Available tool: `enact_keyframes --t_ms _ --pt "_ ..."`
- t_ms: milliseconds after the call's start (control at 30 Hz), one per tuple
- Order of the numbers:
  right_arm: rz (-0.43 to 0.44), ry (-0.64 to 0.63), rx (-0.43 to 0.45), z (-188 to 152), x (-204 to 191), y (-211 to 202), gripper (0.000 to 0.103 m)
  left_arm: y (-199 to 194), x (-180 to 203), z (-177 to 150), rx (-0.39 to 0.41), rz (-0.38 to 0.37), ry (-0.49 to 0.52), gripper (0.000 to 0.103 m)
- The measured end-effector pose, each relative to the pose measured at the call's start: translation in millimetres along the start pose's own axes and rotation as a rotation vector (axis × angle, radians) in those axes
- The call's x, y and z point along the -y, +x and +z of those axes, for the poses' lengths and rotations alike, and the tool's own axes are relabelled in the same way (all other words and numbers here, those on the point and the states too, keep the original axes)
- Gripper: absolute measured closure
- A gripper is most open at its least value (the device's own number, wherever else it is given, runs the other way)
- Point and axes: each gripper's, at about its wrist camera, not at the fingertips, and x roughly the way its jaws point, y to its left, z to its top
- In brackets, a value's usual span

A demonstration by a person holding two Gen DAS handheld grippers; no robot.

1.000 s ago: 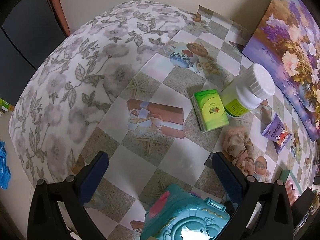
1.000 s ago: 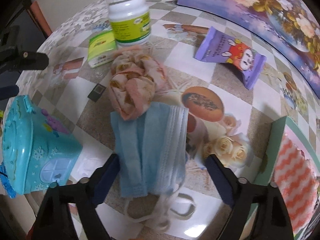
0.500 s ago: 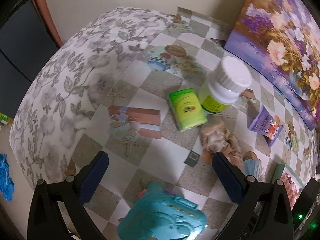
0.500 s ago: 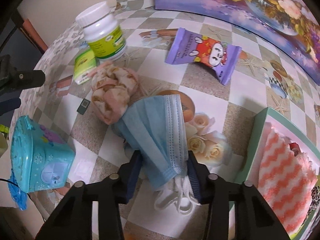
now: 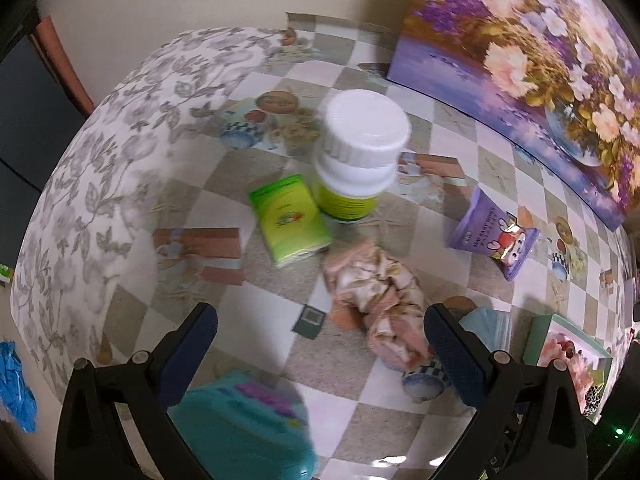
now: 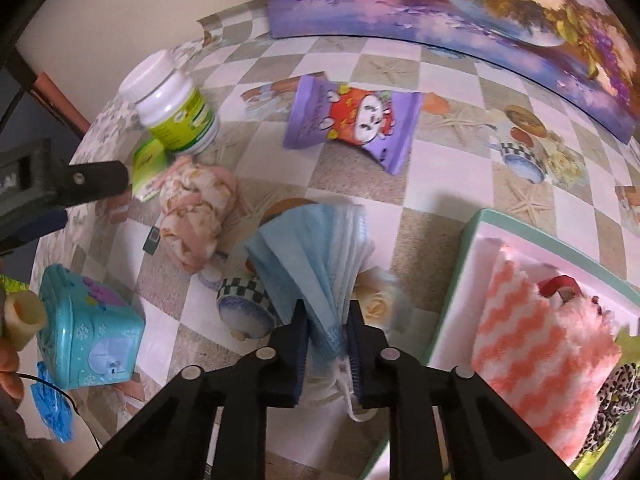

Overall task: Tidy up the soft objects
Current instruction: 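Grasp the blue face mask with the right gripper while the left gripper grasps the pink floral scrunchie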

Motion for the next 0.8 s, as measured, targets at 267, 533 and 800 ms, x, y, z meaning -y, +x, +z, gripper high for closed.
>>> enact_keyframes --t_ms 267,533,800 --pt "0.019 0.042 0.046 4.8 27.4 -28.1 0.091 14.3 28.4 2.3 -0.003 0.013 0.056 0.0" --pt "0.028 0.069 0.029 4.5 35.9 -19.1 0.091 30.6 49.1 -0.4 -0.012 0.043 0.123 0.001" --pt "0.035 0.074 0.024 1.4 36.5 -20.6 0.091 48.6 57.0 -6.0 -0.045 0.055 0.148 0.024"
